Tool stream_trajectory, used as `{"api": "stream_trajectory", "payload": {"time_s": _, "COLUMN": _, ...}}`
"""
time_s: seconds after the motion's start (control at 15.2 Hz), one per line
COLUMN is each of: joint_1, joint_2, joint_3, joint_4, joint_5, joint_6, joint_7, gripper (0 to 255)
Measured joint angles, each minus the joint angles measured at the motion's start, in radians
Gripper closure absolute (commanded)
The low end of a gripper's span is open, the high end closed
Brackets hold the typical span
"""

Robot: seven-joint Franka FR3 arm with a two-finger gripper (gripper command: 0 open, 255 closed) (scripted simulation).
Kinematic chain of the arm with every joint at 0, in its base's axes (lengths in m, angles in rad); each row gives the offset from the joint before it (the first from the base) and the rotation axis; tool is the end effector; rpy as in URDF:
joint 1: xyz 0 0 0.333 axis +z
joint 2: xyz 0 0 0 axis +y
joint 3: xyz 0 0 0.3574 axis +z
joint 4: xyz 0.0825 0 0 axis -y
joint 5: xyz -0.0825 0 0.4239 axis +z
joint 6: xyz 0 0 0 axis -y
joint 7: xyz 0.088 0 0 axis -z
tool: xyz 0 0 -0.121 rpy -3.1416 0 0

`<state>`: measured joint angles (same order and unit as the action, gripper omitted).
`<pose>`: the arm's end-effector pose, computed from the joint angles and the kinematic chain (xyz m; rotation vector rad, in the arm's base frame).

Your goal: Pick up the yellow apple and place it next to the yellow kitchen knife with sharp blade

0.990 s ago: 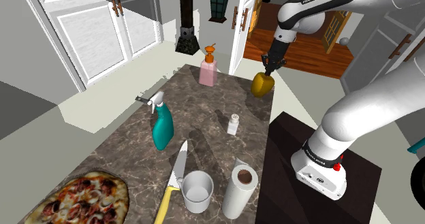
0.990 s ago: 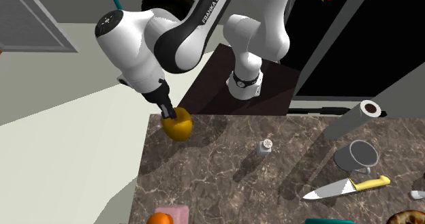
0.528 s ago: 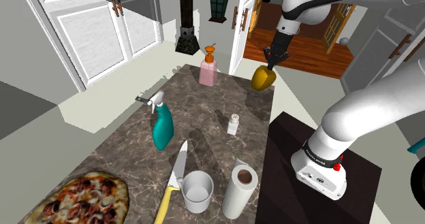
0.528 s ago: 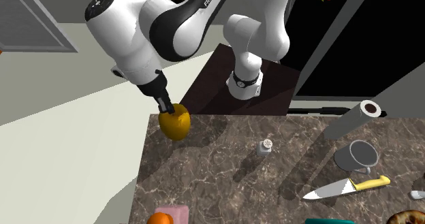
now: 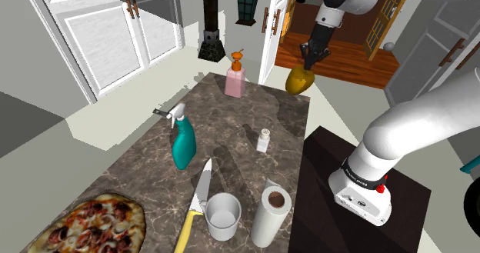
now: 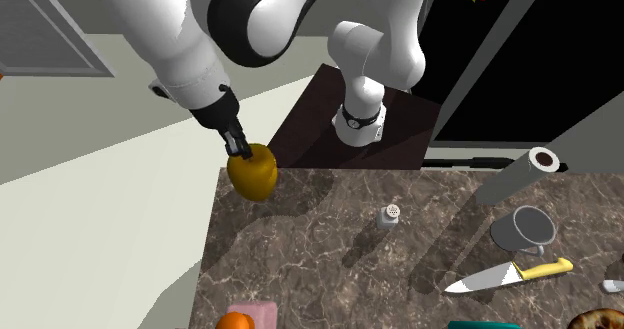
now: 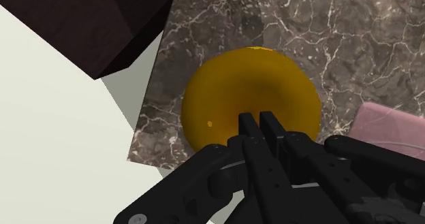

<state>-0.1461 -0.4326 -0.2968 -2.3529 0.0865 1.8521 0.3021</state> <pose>0.3921 -0.1862 0.4906 -2.7311 1.0615 0.1099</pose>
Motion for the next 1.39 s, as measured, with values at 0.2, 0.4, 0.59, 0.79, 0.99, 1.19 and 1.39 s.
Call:
{"api": "stream_trajectory", "payload": {"time_s": 0.2, "joint_1": -0.001, "joint_2": -0.011, "joint_3": 0.003, "joint_4": 0.033, "joint_5": -0.002, "joint_6": -0.043, "joint_7": 0.008, "gripper": 255}}
{"api": "stream_trajectory", "payload": {"time_s": 0.4, "joint_1": 0.001, "joint_2": -0.015, "joint_3": 0.006, "joint_4": 0.069, "joint_5": -0.002, "joint_6": -0.082, "joint_7": 0.016, "gripper": 255}}
{"api": "stream_trajectory", "payload": {"time_s": 0.59, "joint_1": 0.001, "joint_2": -0.018, "joint_3": 0.009, "joint_4": 0.105, "joint_5": -0.003, "joint_6": -0.121, "joint_7": 0.022, "gripper": 255}}
{"api": "stream_trajectory", "payload": {"time_s": 0.79, "joint_1": 0.003, "joint_2": -0.015, "joint_3": 0.011, "joint_4": 0.149, "joint_5": -0.001, "joint_6": -0.161, "joint_7": 0.029, "gripper": 255}}
{"api": "stream_trajectory", "payload": {"time_s": 0.99, "joint_1": 0.004, "joint_2": -0.015, "joint_3": 0.012, "joint_4": 0.189, "joint_5": -0.001, "joint_6": -0.201, "joint_7": 0.033, "gripper": 255}}
{"api": "stream_trajectory", "payload": {"time_s": 1.19, "joint_1": 0.007, "joint_2": -0.015, "joint_3": 0.016, "joint_4": 0.229, "joint_5": 0.001, "joint_6": -0.240, "joint_7": 0.043, "gripper": 255}}
{"api": "stream_trajectory", "payload": {"time_s": 1.39, "joint_1": 0.008, "joint_2": -0.011, "joint_3": 0.017, "joint_4": 0.267, "joint_5": 0.003, "joint_6": -0.274, "joint_7": 0.048, "gripper": 255}}
